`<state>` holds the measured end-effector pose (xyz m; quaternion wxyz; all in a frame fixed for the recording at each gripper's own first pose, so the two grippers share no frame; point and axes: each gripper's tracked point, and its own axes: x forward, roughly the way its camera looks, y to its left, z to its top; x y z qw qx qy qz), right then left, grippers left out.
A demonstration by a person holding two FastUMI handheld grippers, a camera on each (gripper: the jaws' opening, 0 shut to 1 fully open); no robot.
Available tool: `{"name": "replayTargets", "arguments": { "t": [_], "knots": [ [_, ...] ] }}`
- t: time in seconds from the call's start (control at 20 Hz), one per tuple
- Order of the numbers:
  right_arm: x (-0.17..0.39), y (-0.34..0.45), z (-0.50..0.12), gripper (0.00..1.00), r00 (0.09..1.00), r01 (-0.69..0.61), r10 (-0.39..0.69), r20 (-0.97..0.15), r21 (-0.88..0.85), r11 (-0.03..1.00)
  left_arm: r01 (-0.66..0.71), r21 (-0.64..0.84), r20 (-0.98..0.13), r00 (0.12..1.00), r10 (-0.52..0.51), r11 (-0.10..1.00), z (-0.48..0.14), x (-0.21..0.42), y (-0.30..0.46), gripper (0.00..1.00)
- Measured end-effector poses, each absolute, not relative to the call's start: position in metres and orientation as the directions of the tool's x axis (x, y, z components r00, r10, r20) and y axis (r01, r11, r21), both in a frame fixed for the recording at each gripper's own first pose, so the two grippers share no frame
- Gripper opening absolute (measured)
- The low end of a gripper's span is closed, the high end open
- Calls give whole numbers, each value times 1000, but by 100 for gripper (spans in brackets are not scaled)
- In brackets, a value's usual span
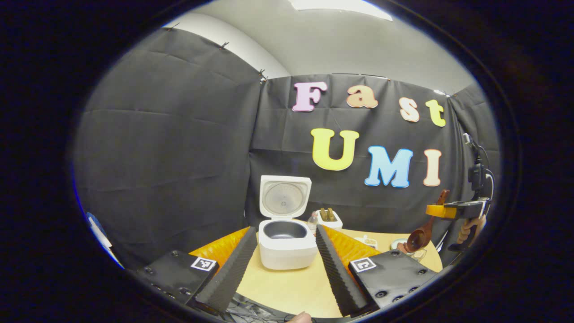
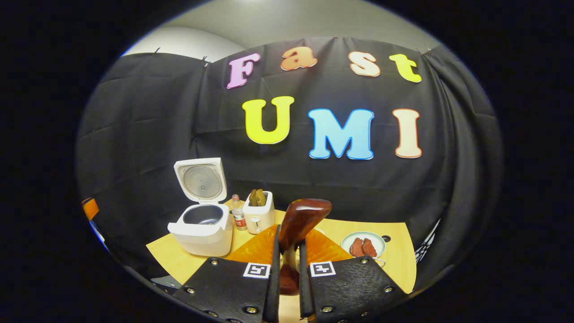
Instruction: Close the left gripper, press the button to open the rice cooker; take a wooden spoon from the chopstick holder with the right hand, scoop a spoonful of rice and pour it into the rice cooker, then put the wooden spoon back into the chopstick holder.
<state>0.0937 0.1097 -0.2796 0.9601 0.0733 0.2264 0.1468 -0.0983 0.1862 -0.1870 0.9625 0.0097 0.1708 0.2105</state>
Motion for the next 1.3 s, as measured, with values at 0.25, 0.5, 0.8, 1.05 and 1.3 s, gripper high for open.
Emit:
{"name": "replayTargets", "arguments": {
  "t": [0.25, 0.5, 0.8, 1.05, 1.3],
  "knots": [
    [81, 22, -299, 18, 862, -189, 279, -424, 243, 951, -361, 116, -342, 860, 378, 925, -191, -74, 125, 87],
    [82, -55, -311, 18, 878, -113, 207, -433, 232, 966, -359, 82, -364, 858, 363, 930, -204, -43, 77, 87],
    [92, -100, -322, 18, 888, 24, 94, -450, 249, 968, -279, 78, -377, 881, 287, 957, -215, 10, 54, 87],
    [108, -93, -332, 18, 873, 118, 35, -486, 280, 953, -200, 58, -373, 905, 207, 978, -226, 53, 70, 87],
    [120, -80, -338, 18, 857, 228, -54, -512, 283, 931, -82, 44, -384, 919, 92, 996, -246, 87, 86, 87]
  ]
}}
